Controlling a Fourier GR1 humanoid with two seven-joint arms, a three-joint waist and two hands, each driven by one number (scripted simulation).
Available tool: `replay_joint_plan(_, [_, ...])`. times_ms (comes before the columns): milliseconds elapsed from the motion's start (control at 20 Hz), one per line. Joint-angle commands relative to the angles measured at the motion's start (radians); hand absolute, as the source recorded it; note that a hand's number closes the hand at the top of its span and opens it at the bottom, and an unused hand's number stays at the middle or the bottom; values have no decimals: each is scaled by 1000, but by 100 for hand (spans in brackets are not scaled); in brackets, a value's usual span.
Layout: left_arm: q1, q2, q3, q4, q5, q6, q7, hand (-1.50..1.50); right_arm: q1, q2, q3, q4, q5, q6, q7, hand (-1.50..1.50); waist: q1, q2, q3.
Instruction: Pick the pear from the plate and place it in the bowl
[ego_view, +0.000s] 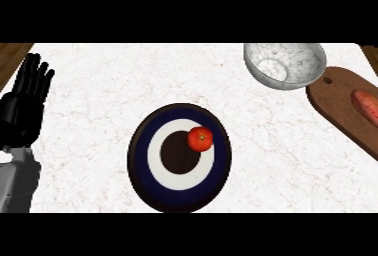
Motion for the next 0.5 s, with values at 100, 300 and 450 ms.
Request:
replay_joint_plan(100, [8, -5, 0, -3, 7, -15, -7, 0, 16, 103, 27, 19, 20, -8, 4, 150, 1, 2, 0])
replay_joint_plan(300, [-6, 26, 33, 14, 26, -36, -3, 0, 87, 191, 57, -10, 62, -205, 72, 150, -5, 0, 0])
replay_joint_plan(450, [29, -1, 11, 4, 8, -27, -24, 0, 74, 214, 28, 49, 47, -207, 183, 150, 3, 3, 0])
